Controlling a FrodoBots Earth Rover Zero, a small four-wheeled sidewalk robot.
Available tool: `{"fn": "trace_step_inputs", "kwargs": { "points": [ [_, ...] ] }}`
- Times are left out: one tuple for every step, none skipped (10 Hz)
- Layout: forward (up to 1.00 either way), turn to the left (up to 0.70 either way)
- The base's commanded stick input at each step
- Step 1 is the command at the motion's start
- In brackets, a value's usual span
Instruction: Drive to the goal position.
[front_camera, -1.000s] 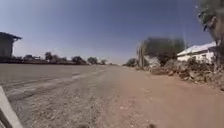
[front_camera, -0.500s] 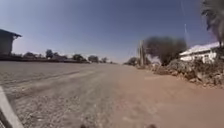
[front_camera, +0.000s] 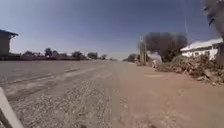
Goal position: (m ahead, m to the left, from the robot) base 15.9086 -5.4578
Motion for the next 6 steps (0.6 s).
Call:
{"fn": "trace_step_inputs", "kwargs": {
  "points": [
    [0.70, 0.00],
    [0.70, 0.00],
    [0.70, 0.00],
    [0.70, 0.00],
    [0.70, 0.00],
    [0.70, 0.00]
  ]
}}
